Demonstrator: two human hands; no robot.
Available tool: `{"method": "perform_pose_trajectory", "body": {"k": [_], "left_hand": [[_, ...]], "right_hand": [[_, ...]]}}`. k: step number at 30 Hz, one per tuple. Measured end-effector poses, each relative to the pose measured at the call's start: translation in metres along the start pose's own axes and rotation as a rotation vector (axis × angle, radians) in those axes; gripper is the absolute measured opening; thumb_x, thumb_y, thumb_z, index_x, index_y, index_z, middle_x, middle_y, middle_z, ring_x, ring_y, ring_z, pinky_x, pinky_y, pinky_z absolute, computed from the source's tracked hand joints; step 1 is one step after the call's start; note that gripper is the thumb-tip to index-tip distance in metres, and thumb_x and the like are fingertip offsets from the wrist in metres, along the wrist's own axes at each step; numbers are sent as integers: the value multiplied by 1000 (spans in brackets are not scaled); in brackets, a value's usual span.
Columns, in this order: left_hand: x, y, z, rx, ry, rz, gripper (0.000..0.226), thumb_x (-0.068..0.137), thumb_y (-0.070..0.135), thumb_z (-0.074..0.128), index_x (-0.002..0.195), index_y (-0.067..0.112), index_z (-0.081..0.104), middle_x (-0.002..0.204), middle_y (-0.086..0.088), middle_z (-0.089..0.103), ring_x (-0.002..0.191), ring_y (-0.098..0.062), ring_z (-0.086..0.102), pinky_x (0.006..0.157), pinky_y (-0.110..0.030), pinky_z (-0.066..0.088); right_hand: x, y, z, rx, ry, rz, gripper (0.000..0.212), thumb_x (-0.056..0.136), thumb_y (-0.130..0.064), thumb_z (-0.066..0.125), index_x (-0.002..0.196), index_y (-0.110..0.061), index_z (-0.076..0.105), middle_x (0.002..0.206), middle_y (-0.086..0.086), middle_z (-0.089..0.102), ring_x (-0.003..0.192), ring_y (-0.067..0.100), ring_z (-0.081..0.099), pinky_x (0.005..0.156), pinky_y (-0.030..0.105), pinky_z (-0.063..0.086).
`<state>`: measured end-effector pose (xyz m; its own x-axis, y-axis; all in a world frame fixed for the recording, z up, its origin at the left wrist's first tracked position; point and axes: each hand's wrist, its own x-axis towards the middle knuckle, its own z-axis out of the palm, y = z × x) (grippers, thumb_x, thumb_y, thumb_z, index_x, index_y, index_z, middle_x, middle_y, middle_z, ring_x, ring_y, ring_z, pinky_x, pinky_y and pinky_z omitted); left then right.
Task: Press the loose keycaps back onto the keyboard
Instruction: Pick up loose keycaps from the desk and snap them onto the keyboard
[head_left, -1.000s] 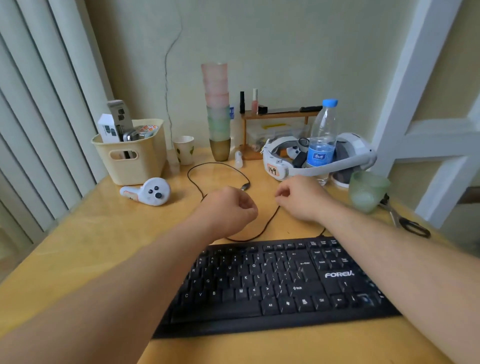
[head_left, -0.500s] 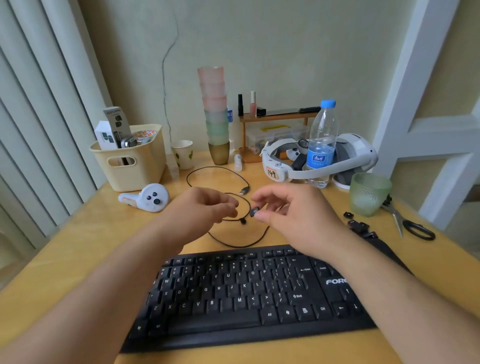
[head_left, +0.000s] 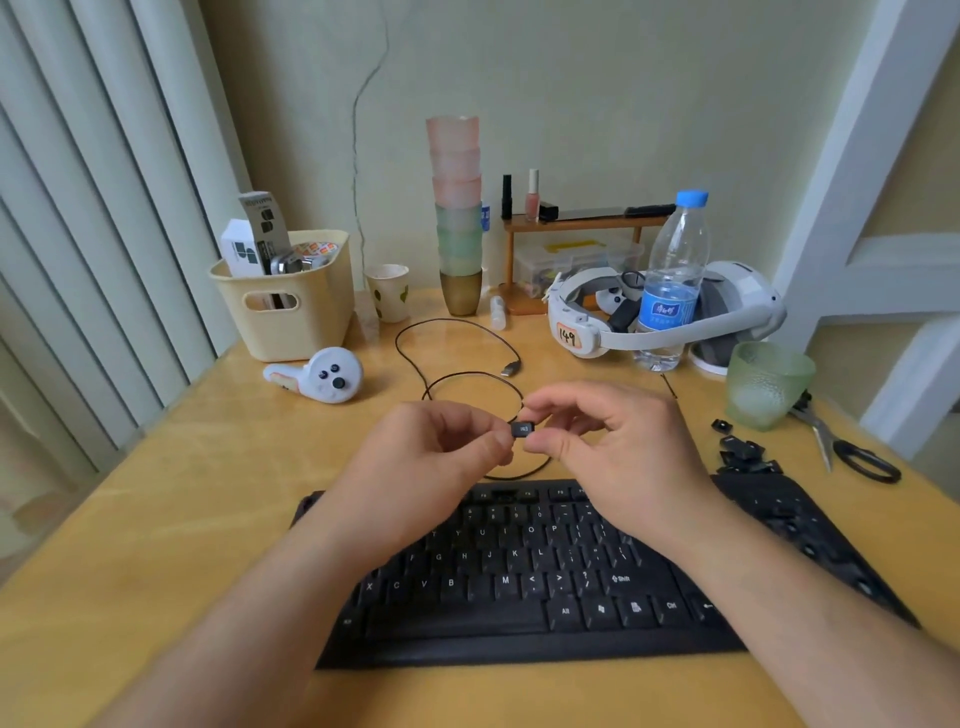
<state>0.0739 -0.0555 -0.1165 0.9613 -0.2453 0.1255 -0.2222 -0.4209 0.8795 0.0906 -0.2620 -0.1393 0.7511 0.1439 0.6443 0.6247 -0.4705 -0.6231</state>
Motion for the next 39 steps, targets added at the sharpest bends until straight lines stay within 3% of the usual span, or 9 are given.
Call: {"method": "perform_pose_trajectory", "body": {"k": [3, 6, 13, 16, 21, 24, 30, 34, 39], "left_hand": [[0, 0, -1, -30, 4, 32, 12, 97, 42, 69, 93, 34, 78, 92, -2, 78, 89, -35, 67, 81, -46, 57], [0, -1, 1, -76, 7, 65, 11, 96, 34, 73, 93, 26, 78, 87, -6, 75, 66, -14, 54, 63, -25, 46], [3, -7, 6, -156, -31, 83, 7, 100, 25, 69, 101, 24, 75, 93, -2, 78, 82, -13, 66, 80, -29, 52], [3, -5, 8, -208, -48, 60, 11, 101, 20, 67, 106, 22, 76, 96, 0, 80, 93, -11, 73, 86, -22, 54], [3, -4, 9, -306, -62, 17, 18, 99, 13, 67, 111, 20, 79, 101, -2, 81, 103, -16, 75, 99, -30, 53], [3, -3, 10, -278, -31, 31, 17, 97, 10, 69, 107, 19, 80, 97, -3, 81, 100, -18, 76, 95, -29, 56], [9, -4, -29, -49, 37, 27, 13, 87, 32, 83, 100, 31, 79, 94, -1, 80, 85, -23, 70, 92, -50, 57], [5, -9, -64, 3, 38, -28, 18, 85, 28, 85, 101, 29, 77, 90, -2, 80, 75, -21, 52, 74, -36, 43], [-7, -35, -97, -42, 99, -126, 21, 84, 23, 85, 104, 26, 77, 81, 2, 76, 70, -9, 56, 66, -21, 44]], "right_hand": [[0, 0, 0, -3, 9, -33, 31, 74, -9, 90, 100, -25, 80, 91, -15, 75, 80, 13, 70, 73, 35, 58], [1, -2, 0, -35, -10, -74, 32, 73, -8, 91, 98, -23, 80, 90, -14, 72, 79, 13, 67, 72, 35, 56], [0, -5, 0, -151, -52, -235, 34, 75, -6, 89, 105, -22, 82, 94, -11, 66, 84, 5, 62, 73, 26, 53], [1, -5, 1, -165, -53, -218, 29, 74, -9, 90, 99, -21, 82, 91, -11, 65, 80, 8, 62, 70, 30, 53], [1, -8, 2, -134, 10, -184, 25, 66, -12, 94, 83, -16, 76, 84, -8, 64, 74, 10, 61, 63, 28, 51], [1, -9, 3, -167, 20, -186, 26, 66, -13, 95, 82, -17, 75, 80, -11, 63, 73, 9, 61, 62, 28, 52], [11, -24, 9, -228, -120, -194, 21, 83, -12, 82, 100, -23, 81, 84, -10, 71, 72, 8, 64, 66, 34, 56], [28, -53, 28, -342, -255, -219, 14, 85, -19, 77, 95, -28, 81, 76, -13, 66, 70, 8, 61, 67, 36, 55], [51, -86, 73, -488, -419, -165, 13, 91, -29, 68, 98, -31, 79, 82, -9, 70, 83, 15, 63, 75, 38, 56]]}}
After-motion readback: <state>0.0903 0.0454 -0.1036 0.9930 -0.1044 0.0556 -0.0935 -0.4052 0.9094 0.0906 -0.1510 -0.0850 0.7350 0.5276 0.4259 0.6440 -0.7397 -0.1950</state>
